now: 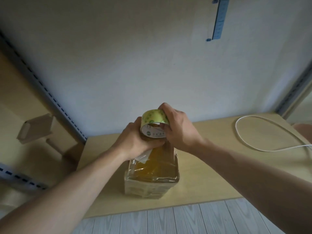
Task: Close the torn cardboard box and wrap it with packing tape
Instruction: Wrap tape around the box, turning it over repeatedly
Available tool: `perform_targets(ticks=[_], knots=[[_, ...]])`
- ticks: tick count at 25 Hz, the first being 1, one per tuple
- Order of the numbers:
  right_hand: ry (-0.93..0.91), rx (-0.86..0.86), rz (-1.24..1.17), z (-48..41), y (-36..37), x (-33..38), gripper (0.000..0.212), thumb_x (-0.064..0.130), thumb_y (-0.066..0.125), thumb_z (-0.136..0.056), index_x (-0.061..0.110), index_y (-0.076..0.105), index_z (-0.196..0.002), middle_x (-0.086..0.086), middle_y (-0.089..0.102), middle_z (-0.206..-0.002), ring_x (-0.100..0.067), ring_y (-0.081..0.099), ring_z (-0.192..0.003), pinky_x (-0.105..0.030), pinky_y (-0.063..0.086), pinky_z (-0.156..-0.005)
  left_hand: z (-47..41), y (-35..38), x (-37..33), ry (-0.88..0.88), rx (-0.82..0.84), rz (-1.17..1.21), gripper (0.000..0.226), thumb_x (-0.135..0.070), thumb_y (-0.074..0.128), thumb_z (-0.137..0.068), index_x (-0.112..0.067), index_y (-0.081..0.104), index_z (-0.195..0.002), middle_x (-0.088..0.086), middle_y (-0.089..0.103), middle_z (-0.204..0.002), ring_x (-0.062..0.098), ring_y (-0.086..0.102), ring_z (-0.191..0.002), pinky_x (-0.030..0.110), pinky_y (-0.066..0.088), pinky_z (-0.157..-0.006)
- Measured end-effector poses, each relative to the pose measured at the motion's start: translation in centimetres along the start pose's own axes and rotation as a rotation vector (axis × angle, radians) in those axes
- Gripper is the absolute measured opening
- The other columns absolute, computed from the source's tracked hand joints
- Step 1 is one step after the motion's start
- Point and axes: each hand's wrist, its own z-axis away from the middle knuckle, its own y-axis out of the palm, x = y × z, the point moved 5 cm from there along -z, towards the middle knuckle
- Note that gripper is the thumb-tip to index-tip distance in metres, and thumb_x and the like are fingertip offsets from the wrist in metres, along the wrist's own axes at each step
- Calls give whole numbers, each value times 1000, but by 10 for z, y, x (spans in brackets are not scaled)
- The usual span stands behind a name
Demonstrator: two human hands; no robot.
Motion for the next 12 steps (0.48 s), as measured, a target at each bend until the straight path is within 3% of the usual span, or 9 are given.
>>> perform_targets(ticks=[4, 8, 12], knots=[[-93, 88, 259, -13, -12, 2, 31, 2, 48, -84, 13, 48, -112, -2, 58, -89, -30, 55, -67, -37, 44, -50, 5, -13, 18, -67, 51, -98, 74, -69, 79, -65, -32, 47, -120, -14, 63, -109, 4, 62, -97, 31, 57, -80], [-169, 144, 432, -9, -18, 0, 30, 9, 48, -89, 14, 46, -119, -1, 59, -95, -27, 51, -66, -30, 34, -50, 10, -17, 25, -102, 83, -110, 87, -82, 69, -53, -33, 42, -121, -12, 61, -108, 6, 63, -95, 31, 59, -78], [-139, 184, 537, -10, -30, -9, 29, 36, 42, -90, 16, 50, -110, 1, 62, -90, -26, 48, -66, -30, 31, -55, 9, -24, 41, -159, 78, -87, 98, -91, 66, -52, -32, 39, -126, -9, 61, -113, 10, 64, -98, 37, 59, -83]])
